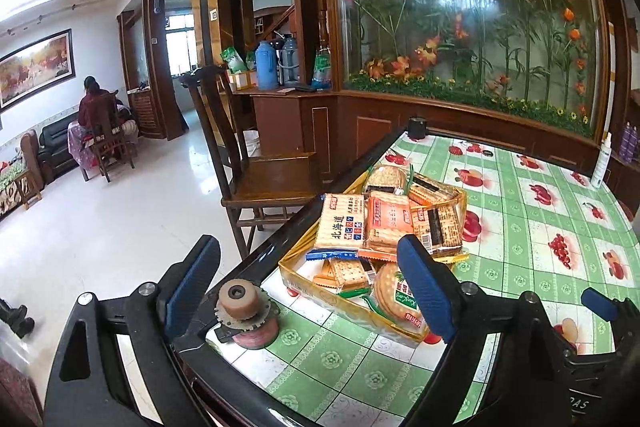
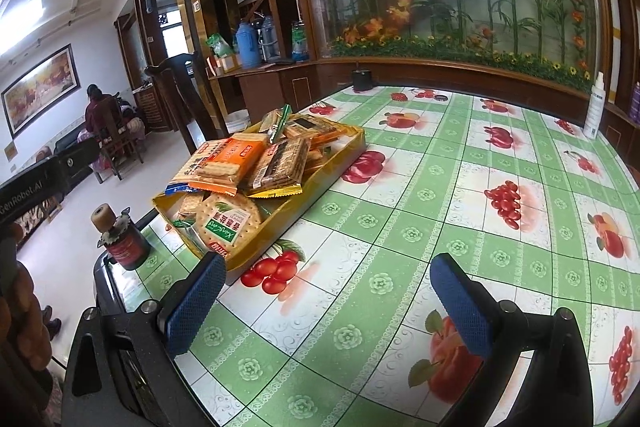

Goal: Organize snacks

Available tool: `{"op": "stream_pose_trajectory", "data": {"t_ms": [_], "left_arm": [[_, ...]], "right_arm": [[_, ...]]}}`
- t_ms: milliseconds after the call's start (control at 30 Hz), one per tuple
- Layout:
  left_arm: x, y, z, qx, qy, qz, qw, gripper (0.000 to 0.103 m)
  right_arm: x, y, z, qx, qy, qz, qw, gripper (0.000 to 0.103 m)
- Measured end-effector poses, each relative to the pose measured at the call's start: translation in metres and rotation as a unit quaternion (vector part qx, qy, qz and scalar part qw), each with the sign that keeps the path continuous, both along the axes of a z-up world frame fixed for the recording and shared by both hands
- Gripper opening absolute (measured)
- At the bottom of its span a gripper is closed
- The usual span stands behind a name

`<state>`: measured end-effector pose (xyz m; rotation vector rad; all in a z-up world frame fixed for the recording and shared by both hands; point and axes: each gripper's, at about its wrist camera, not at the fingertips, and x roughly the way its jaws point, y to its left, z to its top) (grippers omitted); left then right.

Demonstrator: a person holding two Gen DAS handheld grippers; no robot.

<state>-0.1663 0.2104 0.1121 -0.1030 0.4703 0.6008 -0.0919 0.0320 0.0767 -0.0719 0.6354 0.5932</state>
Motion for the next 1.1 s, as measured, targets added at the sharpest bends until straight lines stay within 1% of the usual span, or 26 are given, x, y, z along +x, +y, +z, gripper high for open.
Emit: {"op": "stream_pose_trajectory", "data": {"t_ms": [300, 500, 633, 733, 800, 867, 1000, 1100], "left_arm": [[-0.008, 0.004, 0.000, 0.000, -0.008, 0.013, 0.9999, 0.091], [-0.016, 0.005, 0.001, 0.009, -0.019, 0.022, 0.9995, 0.092], [-0.019, 0.004, 0.001, 0.009, -0.018, 0.020, 0.9996, 0.092], [-0.021, 0.004, 0.001, 0.013, -0.018, 0.021, 0.9996, 0.092], [-0.022, 0.004, 0.001, 0.015, -0.017, 0.022, 0.9995, 0.092], [-0.023, 0.004, 0.000, 0.017, -0.015, 0.022, 0.9995, 0.092], [-0.024, 0.000, -0.001, 0.037, -0.011, 0.020, 0.9990, 0.092], [-0.022, -0.001, -0.002, 0.041, -0.012, 0.014, 0.9990, 0.092]], "right_arm": [[-0.004, 0.006, 0.001, 0.000, -0.005, 0.010, 1.000, 0.103], [-0.011, 0.020, 0.003, -0.003, -0.019, 0.040, 0.999, 0.103], [-0.015, 0.033, 0.005, -0.011, -0.028, 0.067, 0.997, 0.103], [-0.013, 0.045, 0.009, -0.014, -0.038, 0.106, 0.993, 0.103], [-0.007, 0.055, 0.012, -0.023, -0.045, 0.137, 0.989, 0.102], [-0.002, 0.063, 0.014, -0.035, -0.051, 0.155, 0.986, 0.103], [0.006, 0.078, 0.018, -0.060, -0.069, 0.179, 0.980, 0.103], [0.009, 0.083, 0.019, -0.067, -0.076, 0.189, 0.977, 0.103]]}}
